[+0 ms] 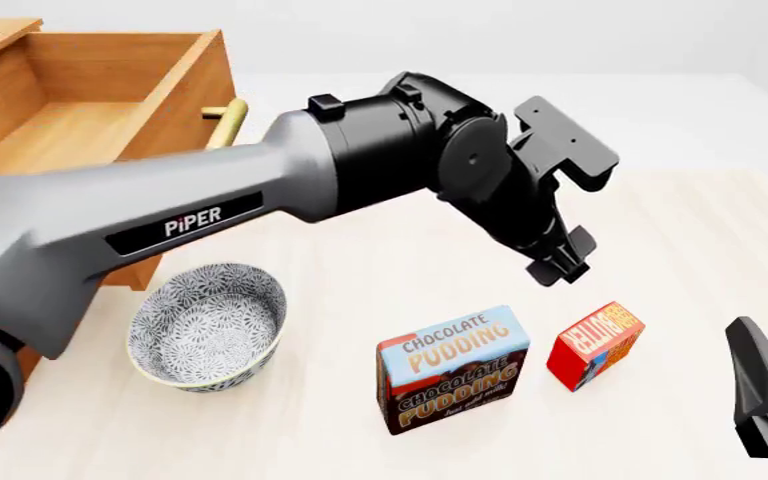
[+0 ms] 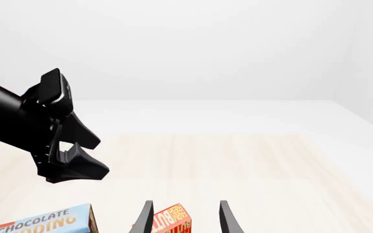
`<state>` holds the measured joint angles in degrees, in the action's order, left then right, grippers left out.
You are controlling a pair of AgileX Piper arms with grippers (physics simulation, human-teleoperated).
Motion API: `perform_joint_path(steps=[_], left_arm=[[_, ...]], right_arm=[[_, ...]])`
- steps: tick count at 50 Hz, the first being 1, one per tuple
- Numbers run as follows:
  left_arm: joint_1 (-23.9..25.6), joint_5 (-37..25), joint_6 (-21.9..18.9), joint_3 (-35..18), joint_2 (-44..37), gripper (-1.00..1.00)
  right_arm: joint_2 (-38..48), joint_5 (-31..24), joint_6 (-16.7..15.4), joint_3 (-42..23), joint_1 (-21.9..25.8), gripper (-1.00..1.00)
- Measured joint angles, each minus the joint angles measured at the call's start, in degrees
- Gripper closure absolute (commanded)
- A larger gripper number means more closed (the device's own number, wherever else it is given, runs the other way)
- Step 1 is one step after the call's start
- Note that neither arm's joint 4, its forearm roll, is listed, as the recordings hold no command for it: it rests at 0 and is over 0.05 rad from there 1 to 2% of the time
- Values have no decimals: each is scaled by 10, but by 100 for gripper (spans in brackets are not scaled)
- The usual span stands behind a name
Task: Put the butter at the back in the top drawer of the cabinet and close it.
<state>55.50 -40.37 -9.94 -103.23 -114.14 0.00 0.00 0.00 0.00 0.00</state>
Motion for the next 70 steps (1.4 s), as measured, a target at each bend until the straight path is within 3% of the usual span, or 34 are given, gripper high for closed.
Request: perform_joint_path(steps=[70], left_arm=[[46, -41, 19, -122, -131, -100]], right_arm=[[0, 0, 0, 0, 0, -100]])
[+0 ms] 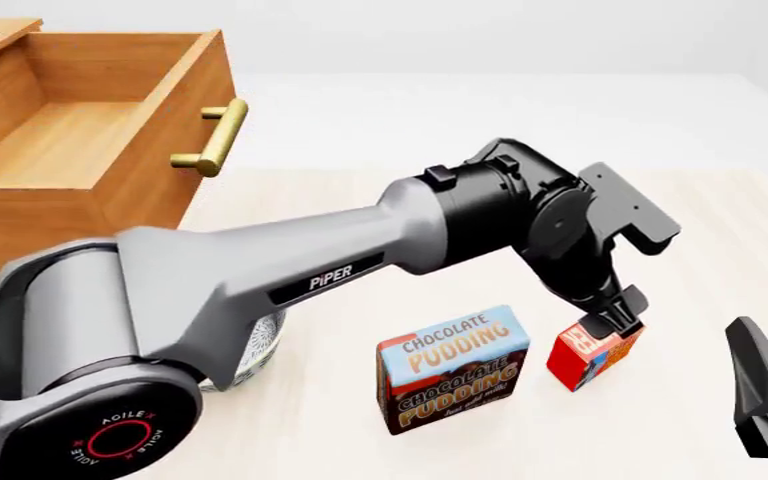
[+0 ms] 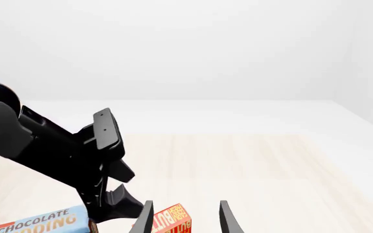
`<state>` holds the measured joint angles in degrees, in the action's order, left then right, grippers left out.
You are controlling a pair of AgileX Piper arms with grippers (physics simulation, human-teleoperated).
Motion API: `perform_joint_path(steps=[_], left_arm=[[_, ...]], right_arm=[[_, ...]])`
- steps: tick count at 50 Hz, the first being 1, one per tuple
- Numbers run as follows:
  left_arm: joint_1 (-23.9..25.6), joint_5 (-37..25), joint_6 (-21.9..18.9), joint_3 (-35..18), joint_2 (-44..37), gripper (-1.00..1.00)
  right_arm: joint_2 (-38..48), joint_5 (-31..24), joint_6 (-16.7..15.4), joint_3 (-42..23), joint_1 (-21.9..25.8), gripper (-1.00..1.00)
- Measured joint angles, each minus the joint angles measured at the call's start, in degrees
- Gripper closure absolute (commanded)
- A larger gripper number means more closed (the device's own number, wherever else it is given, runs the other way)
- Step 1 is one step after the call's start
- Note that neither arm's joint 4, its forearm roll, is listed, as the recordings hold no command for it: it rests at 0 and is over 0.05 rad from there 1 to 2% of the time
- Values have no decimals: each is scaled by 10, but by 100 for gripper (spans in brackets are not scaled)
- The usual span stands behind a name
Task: Put the butter at the back in the top drawer of the cabinet and close it.
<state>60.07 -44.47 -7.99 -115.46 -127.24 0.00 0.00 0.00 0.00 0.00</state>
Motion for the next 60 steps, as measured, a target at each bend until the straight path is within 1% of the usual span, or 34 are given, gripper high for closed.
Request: perform_joint_path(steps=[25, 60], left_arm=[[8, -5, 16, -21, -26, -100], [1, 2, 24, -20, -35, -100]], right_arm=[[0, 0, 0, 0, 0, -100], [0, 0, 0, 0, 0, -100]])
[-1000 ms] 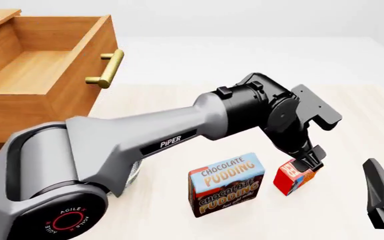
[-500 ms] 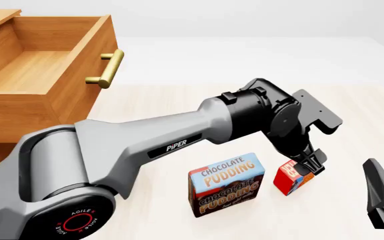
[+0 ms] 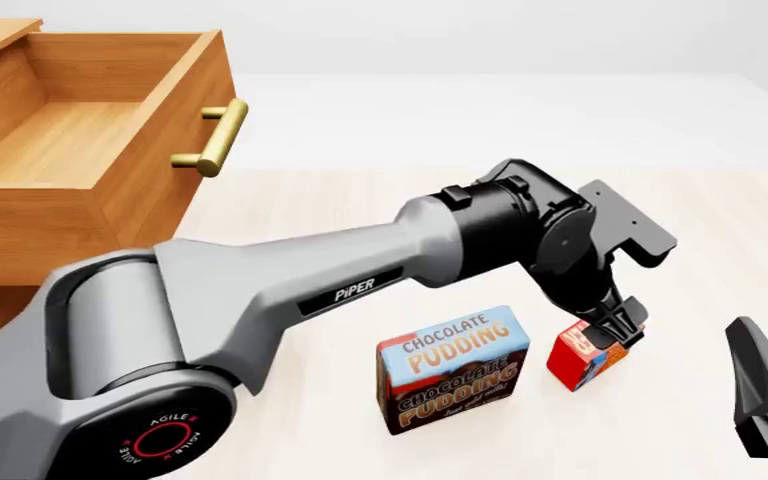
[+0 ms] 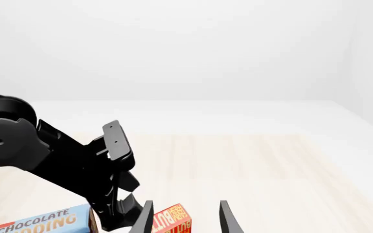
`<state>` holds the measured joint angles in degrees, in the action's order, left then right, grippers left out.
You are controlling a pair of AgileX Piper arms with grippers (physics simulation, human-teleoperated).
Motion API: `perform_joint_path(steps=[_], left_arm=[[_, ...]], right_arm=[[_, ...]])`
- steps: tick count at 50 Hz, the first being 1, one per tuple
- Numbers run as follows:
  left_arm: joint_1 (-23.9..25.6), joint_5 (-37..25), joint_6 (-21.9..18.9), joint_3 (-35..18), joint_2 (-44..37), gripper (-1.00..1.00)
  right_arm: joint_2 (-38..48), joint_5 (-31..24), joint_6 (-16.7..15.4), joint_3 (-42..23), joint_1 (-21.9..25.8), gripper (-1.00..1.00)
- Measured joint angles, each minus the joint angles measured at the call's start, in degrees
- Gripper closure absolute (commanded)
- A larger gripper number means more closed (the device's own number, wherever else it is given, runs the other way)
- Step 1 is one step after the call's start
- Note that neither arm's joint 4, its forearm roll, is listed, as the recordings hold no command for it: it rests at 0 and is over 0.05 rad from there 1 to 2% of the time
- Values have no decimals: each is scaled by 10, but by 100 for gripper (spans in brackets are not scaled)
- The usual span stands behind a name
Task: Put the butter at the back in the top drawer of the cabinet and close it.
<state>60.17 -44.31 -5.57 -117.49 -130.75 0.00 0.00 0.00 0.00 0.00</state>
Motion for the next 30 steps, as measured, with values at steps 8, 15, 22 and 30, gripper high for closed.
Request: perform_joint_path(steps=[8, 15, 22, 30], left_arm=[[0, -3, 4, -8, -8, -100], [0, -5, 7, -15, -15, -100], [0, -7, 9, -21, -21, -100], [-1, -10, 11, -27, -28, -100]], right_arm=[[0, 0, 0, 0, 0, -100], [0, 0, 0, 0, 0, -100], [0, 0, 0, 0, 0, -100], [0, 0, 0, 0, 0, -100]])
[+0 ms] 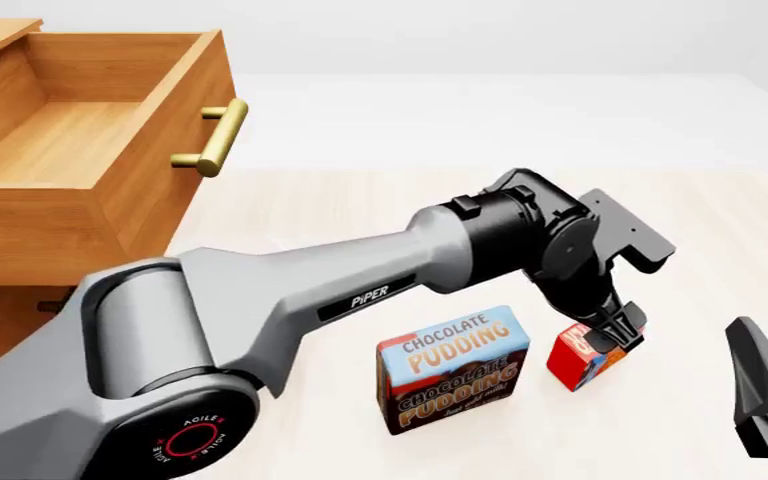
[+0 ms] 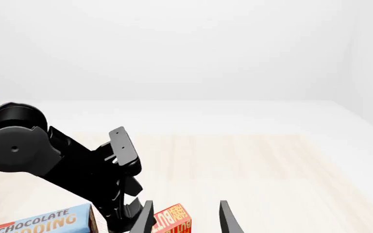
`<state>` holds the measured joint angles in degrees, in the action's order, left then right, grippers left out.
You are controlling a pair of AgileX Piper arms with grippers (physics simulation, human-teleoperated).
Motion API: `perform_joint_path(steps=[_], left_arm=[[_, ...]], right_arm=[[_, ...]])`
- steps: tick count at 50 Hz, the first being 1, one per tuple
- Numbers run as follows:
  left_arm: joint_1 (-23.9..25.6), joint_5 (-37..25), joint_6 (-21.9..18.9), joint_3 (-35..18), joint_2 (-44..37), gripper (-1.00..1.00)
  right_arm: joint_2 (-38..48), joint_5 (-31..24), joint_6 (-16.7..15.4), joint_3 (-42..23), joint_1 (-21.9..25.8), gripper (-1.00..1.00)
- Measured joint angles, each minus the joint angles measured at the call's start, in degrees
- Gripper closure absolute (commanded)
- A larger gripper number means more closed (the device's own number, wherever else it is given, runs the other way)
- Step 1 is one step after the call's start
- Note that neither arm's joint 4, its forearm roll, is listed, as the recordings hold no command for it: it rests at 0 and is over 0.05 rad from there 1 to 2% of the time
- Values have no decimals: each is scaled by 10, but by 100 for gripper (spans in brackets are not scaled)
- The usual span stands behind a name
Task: Put the butter at the back in the top drawer of the cabinet and close it.
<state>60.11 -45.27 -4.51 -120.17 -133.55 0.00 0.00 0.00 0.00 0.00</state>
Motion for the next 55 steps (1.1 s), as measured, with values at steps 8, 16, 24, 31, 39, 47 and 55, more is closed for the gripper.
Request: perform_joint_path(steps=[8, 16, 24, 31, 39, 47, 55], left_arm=[[0, -3, 2, -6, -6, -100], [0, -4, 3, -11, -11, -100], [1, -6, 4, -16, -16, -100], [1, -6, 4, -20, -20, -100], [1, -7, 6, -25, -25, -100], [2, -10, 8, -32, -31, -100], [3, -14, 10, -40, -38, -100]], right_arm=[[0, 0, 0, 0, 0, -100], [0, 0, 0, 0, 0, -100], [0, 0, 0, 0, 0, -100], [0, 0, 0, 0, 0, -100], [0, 0, 0, 0, 0, -100], [0, 0, 0, 0, 0, -100], [0, 0, 0, 0, 0, -100]])
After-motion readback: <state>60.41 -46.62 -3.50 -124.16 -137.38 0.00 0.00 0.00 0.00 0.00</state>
